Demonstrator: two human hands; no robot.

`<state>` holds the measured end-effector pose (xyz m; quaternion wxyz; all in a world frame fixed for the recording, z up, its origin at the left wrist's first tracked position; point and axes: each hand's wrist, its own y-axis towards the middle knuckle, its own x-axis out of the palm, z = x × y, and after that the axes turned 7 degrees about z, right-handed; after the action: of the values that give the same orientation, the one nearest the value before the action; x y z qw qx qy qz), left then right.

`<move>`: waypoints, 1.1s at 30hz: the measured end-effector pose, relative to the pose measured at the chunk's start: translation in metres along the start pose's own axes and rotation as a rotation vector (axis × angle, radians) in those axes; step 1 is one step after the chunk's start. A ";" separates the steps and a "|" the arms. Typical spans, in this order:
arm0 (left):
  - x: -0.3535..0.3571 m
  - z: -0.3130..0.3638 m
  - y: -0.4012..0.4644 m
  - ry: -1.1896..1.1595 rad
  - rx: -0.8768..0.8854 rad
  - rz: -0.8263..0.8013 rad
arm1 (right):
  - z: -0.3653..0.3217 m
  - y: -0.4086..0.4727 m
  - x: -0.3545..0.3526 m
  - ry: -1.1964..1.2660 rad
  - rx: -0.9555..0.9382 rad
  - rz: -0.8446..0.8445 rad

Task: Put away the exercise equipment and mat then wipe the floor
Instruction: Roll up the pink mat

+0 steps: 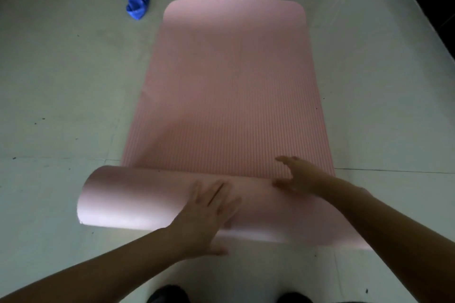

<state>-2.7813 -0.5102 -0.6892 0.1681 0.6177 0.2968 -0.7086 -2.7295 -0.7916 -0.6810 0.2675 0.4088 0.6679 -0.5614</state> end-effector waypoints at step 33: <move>-0.045 -0.098 0.090 0.002 -0.229 -0.012 | -0.041 0.026 -0.023 -0.375 -0.338 0.274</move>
<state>-2.6423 -0.5233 -0.6702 0.2330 0.5934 0.3799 -0.6703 -2.6915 -0.7566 -0.6666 0.5240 0.3339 0.6295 -0.4665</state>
